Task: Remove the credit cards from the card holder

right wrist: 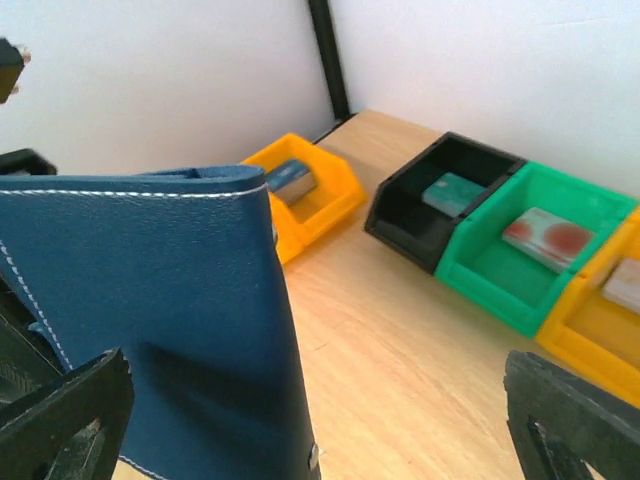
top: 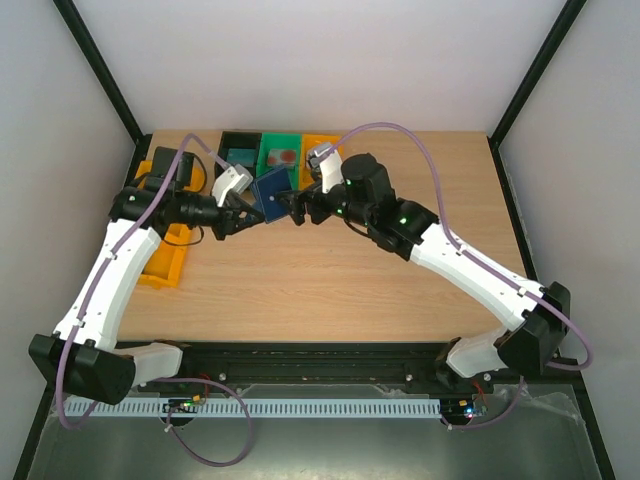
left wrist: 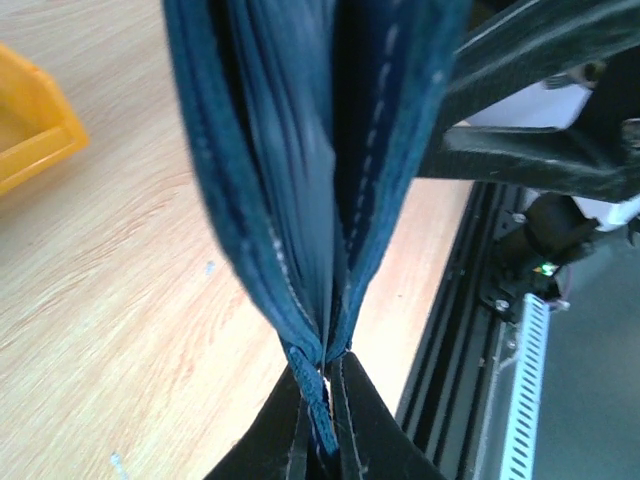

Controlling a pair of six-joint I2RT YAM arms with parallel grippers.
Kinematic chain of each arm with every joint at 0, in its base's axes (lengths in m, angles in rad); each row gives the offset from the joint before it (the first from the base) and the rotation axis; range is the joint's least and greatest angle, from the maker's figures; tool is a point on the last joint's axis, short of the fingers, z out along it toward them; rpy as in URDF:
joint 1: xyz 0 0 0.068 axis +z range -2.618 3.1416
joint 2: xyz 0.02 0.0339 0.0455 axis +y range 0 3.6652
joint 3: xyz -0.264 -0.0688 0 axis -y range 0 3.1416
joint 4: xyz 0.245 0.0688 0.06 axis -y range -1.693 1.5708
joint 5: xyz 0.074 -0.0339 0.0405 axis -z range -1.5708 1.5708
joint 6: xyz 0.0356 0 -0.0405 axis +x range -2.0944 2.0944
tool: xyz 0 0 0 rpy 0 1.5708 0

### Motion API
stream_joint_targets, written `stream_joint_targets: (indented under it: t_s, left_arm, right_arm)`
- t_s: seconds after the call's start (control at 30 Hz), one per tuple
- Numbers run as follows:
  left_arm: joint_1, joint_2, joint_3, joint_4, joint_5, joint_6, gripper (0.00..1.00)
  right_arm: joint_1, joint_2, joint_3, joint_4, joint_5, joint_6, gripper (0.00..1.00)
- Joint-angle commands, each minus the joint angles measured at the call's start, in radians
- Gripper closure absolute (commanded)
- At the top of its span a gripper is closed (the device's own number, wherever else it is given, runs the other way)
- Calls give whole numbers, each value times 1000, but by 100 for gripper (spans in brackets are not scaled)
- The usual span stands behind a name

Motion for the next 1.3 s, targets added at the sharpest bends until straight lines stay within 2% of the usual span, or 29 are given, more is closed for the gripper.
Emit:
stream_joint_targets:
  t_s: [0.0, 0.23, 0.4, 0.5, 0.53, 0.7, 0.9, 0.97, 1.0, 1.03, 1.07, 1.1, 1.27]
  left_arm:
    - [-1, -13, -13, 91, -96, -102, 98]
    - [-25, -7, -14, 95, -118, -103, 98]
    - [-27, -14, -14, 85, -92, -94, 98]
    - [-27, -16, -10, 81, -75, -92, 98]
    - [-27, -16, -8, 80, -68, -91, 98]
    - [-25, -19, -3, 68, -51, -76, 98]
    - [-17, -21, 1, 49, -30, -49, 98]
    - [-17, -21, -2, 39, -7, -26, 97]
    - [-16, -21, -3, 35, 10, -16, 88]
    - [-16, -20, -3, 34, 23, -10, 70]
    - [-17, -20, -4, 34, 34, -6, 60]
    - [-17, -20, 1, 33, 38, -4, 55]
    - [2, -25, 25, 14, 54, 26, 51]
  right_arm:
    - [74, 7, 53, 1, 165, -8, 1]
    - [92, 93, 98, 111, 85, 73, 1]
    - [90, 149, 137, 134, 170, 112, 0]
    - [91, 175, 153, 126, 198, 119, 4]
    - [91, 179, 154, 120, 208, 121, 9]
    - [85, 155, 111, 132, 198, 114, 44]
    - [63, 117, 76, 140, 22, 75, 83]
    - [58, 105, 69, 146, -43, 74, 90]
    - [55, 100, 65, 156, -81, 77, 91]
    - [54, 95, 59, 168, -125, 83, 92]
    - [54, 92, 54, 185, -167, 89, 93]
    - [54, 91, 54, 195, -207, 96, 93]
    - [49, 73, 50, 221, -331, 120, 94]
